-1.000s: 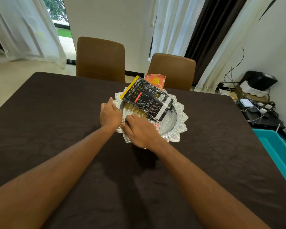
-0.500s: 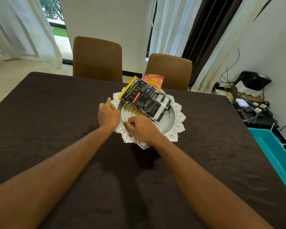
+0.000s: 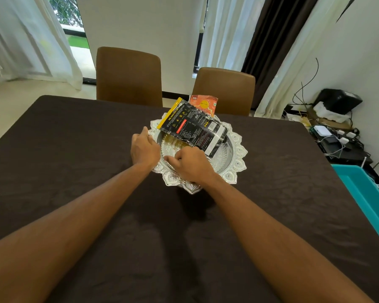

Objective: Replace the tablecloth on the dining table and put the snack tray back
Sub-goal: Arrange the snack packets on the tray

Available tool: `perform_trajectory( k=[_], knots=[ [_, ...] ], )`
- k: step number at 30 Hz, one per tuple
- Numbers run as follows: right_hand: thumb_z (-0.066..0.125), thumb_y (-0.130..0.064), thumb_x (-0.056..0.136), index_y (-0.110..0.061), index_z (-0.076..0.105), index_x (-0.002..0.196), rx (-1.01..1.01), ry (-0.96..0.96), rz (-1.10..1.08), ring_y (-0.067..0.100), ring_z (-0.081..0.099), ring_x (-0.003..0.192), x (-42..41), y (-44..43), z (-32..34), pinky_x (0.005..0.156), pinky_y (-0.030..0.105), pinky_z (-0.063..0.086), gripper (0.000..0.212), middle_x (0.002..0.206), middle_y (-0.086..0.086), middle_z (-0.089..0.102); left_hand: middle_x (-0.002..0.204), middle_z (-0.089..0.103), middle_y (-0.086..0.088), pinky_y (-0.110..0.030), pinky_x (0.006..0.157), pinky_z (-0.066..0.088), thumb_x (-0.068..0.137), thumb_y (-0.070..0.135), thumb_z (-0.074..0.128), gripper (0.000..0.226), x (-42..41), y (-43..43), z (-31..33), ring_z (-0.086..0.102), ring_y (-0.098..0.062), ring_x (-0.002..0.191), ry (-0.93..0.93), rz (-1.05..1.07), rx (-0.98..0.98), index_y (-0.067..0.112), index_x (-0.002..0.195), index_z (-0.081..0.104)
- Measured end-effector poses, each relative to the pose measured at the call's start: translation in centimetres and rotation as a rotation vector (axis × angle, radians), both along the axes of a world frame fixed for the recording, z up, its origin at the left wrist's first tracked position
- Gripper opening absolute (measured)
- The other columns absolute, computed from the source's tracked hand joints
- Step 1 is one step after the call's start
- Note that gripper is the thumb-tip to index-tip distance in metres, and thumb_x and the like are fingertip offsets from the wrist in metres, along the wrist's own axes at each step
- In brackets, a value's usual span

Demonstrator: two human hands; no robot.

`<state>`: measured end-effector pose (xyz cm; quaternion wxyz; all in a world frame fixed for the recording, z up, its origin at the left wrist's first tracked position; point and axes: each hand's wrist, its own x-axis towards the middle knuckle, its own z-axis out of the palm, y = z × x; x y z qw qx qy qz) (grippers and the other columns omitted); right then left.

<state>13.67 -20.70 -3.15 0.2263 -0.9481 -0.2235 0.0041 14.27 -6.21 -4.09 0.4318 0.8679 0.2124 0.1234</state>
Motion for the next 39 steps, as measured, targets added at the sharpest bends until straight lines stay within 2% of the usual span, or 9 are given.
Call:
perform_trajectory(
  k=[2,6,12,15,18,21,25,32,39],
  knots=[
    [0.059,-0.045,0.098,-0.016,0.043,0.047,0.049,0.089,-0.026,0.009,0.03,0.036,0.4,-0.3,0.3,0.042,0.014,0.025,0.06,0.042,-0.004,0.036,0.139,0.043,-0.013,-0.032,0.098,0.039,0.106,0.02,0.038,0.048,0.1,0.0,0.1,0.047,-0.025,0.124,0.004,0.003,0.012,0.015,0.154,0.034],
    [0.065,-0.045,0.096,-0.016,0.051,0.058,0.571,0.476,-0.321,0.012,0.033,0.036,1.2,-1.3,1.7,0.041,0.022,0.033,0.049,0.049,0.001,0.045,0.135,0.042,-0.008,-0.039,0.099,0.035,0.097,0.026,0.055,0.046,-0.8,0.4,0.2,0.04,-0.026,0.124,-0.094,0.02,0.288,0.02,0.142,0.045],
    [0.057,-0.039,0.1,-0.018,0.052,0.067,1.341,1.118,-0.585,0.002,0.042,0.033,3.4,-5.5,2.5,0.026,0.011,0.023,0.04,0.051,-0.004,0.05,0.118,0.061,0.002,-0.042,0.097,0.044,0.094,0.044,0.045,0.039,-3.1,-0.6,0.6,0.052,-0.014,0.11,-0.301,-0.665,0.44,0.019,0.113,0.067],
    [0.054,-0.039,0.102,-0.019,0.051,0.069,1.126,1.061,-0.563,0.002,0.038,0.034,3.1,-5.6,2.9,0.027,0.013,0.023,0.039,0.053,-0.004,0.05,0.145,0.049,-0.004,-0.046,0.107,0.041,0.096,0.061,0.032,0.061,-3.4,-1.7,0.4,0.045,-0.022,0.133,-0.161,-0.886,0.641,0.022,0.136,0.055],
    [0.058,-0.045,0.099,-0.021,0.048,0.063,0.71,0.726,-0.514,0.007,0.029,0.038,1.9,-5.4,3.4,0.036,0.021,0.023,0.045,0.051,-0.005,0.042,0.157,0.034,-0.01,-0.047,0.113,0.036,0.095,0.073,0.015,0.077,-3.8,-2.3,0.5,0.036,-0.028,0.142,-0.036,-0.996,0.835,0.024,0.148,0.041],
    [0.058,-0.044,0.099,-0.02,0.038,0.051,0.406,0.315,-0.384,0.009,0.024,0.038,1.2,-5.5,2.7,0.047,0.027,0.026,0.057,0.044,-0.007,0.031,0.14,0.049,-0.007,-0.043,0.108,0.04,0.092,0.077,0.007,0.083,-4.4,-2.6,0.1,0.045,-0.025,0.129,-0.062,-0.978,0.921,0.024,0.146,0.043],
    [0.056,-0.042,0.1,-0.019,0.04,0.048,0.202,0.059,-0.251,0.01,0.031,0.04,0.5,-5.8,1.4,0.049,0.029,0.028,0.059,0.042,-0.007,0.035,0.121,0.054,-0.003,-0.038,0.098,0.045,0.095,0.074,0.008,0.08,-4.4,-2.6,0.0,0.051,-0.02,0.113,-0.087,-0.98,0.881,0.022,0.138,0.051],
    [0.058,-0.045,0.098,-0.013,0.062,0.067,-0.216,-0.069,-0.015,0.016,0.054,0.057,1.3,-6.9,1.0,0.064,0.035,0.049,0.045,0.057,-0.002,0.055,0.127,0.058,-0.005,-0.036,0.097,0.045,0.097,0.066,0.01,0.078,-5.1,-1.7,0.2,0.053,-0.02,0.114,-0.107,-1.029,0.802,0.016,0.139,0.054],
    [0.059,-0.046,0.096,-0.015,0.059,0.067,-0.545,0.041,0.096,0.021,0.057,0.064,3.3,-9.3,3.7,0.059,0.034,0.042,0.043,0.066,0.0,0.059,0.124,0.059,-0.005,-0.038,0.097,0.045,0.098,0.065,0.009,0.079,-4.6,-2.0,0.3,0.054,-0.019,0.113,-0.082,-1.023,0.75,0.015,0.122,0.065]
  ],
)
